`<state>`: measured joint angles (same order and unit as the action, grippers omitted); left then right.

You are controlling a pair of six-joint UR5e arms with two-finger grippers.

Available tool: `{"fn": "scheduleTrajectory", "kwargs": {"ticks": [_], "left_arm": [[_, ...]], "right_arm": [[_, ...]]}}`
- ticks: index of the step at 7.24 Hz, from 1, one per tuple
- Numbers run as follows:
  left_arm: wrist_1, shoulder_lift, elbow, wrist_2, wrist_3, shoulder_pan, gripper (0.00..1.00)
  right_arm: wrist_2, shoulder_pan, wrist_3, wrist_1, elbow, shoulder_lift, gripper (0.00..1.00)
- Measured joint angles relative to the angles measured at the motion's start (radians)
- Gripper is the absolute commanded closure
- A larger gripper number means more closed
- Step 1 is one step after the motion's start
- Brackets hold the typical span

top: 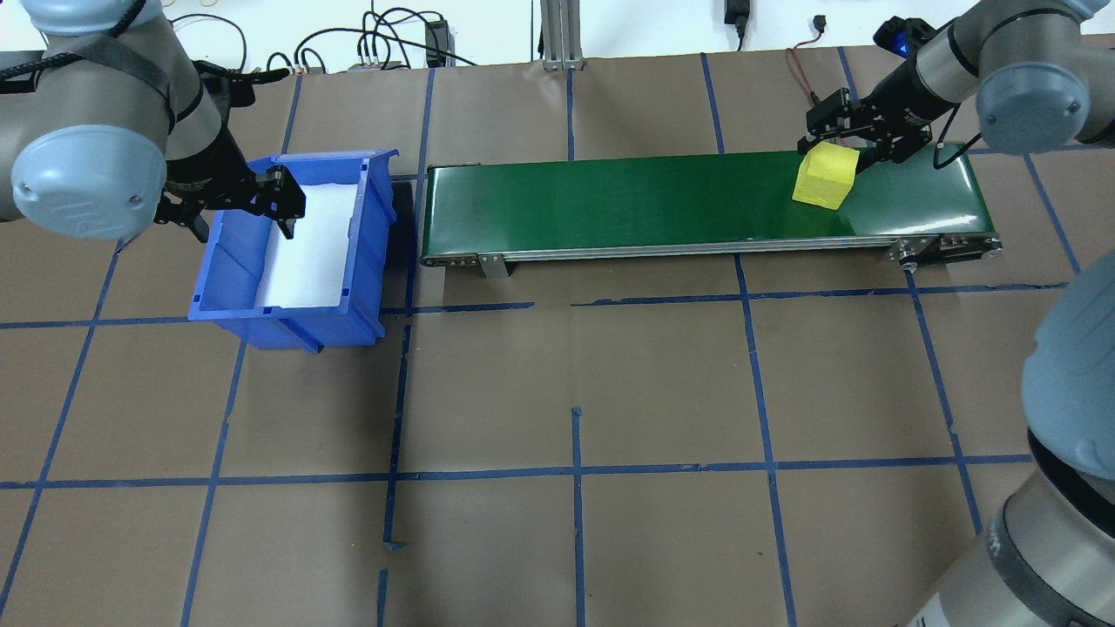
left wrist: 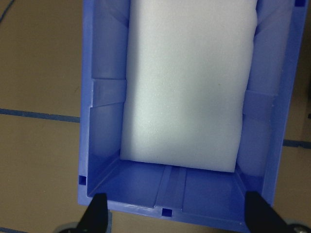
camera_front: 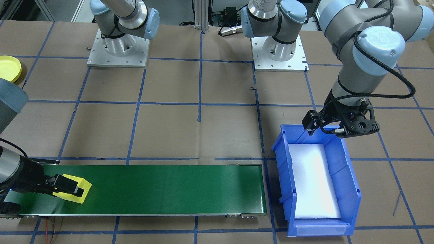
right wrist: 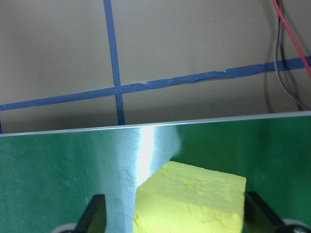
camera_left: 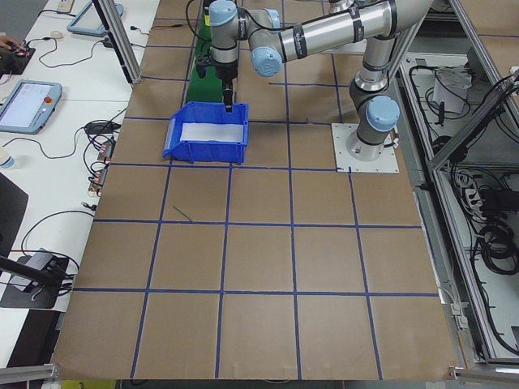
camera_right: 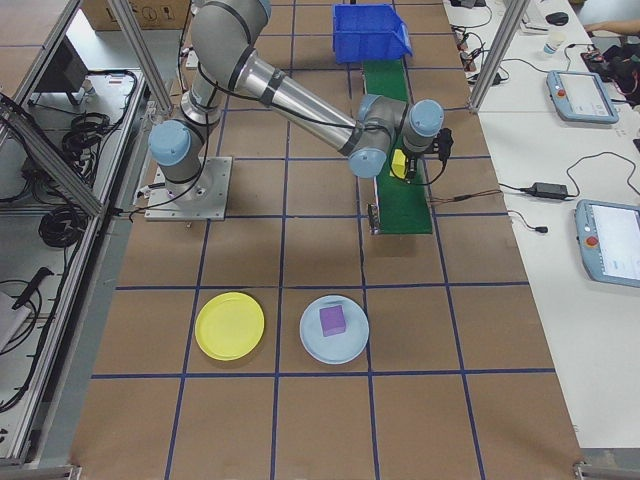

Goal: Move block left to right into plate

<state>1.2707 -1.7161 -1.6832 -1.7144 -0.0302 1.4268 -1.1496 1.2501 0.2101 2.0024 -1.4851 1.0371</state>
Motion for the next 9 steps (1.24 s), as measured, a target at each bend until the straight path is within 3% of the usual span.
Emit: {"fn": "scheduleTrajectory", "kwargs": {"ticks": [1,3,4,5,6,9], "left_arm": [[-0.002,0.003,0.012,0.012,0.01,0.001,0.0],[-0.004,0.043,0.034,0.092,0.012,0.021,0.0],[0.0,0.085,0.041,0.125,0.011,0.029,0.0],[0.021,0.131,0.044,0.149,0.011,0.039,0.0],[0.068,0.166,0.044,0.162,0.01,0.049,0.0],[0.186,0.186,0.05,0.185,0.01,0.063,0.0]], "right_arm": [[-0.001,0.0,-0.001,0.001,0.001,-0.005,0.02],[-0.045,0.0,0.009,-0.003,-0.035,0.006,0.02],[-0.097,0.0,0.021,-0.004,-0.059,0.022,0.14],[-0.133,0.0,0.031,-0.004,-0.067,0.03,0.46],[-0.149,0.0,0.035,-0.003,-0.067,0.029,0.58],[-0.196,-0.003,0.037,-0.001,-0.042,0.033,0.59]]}}
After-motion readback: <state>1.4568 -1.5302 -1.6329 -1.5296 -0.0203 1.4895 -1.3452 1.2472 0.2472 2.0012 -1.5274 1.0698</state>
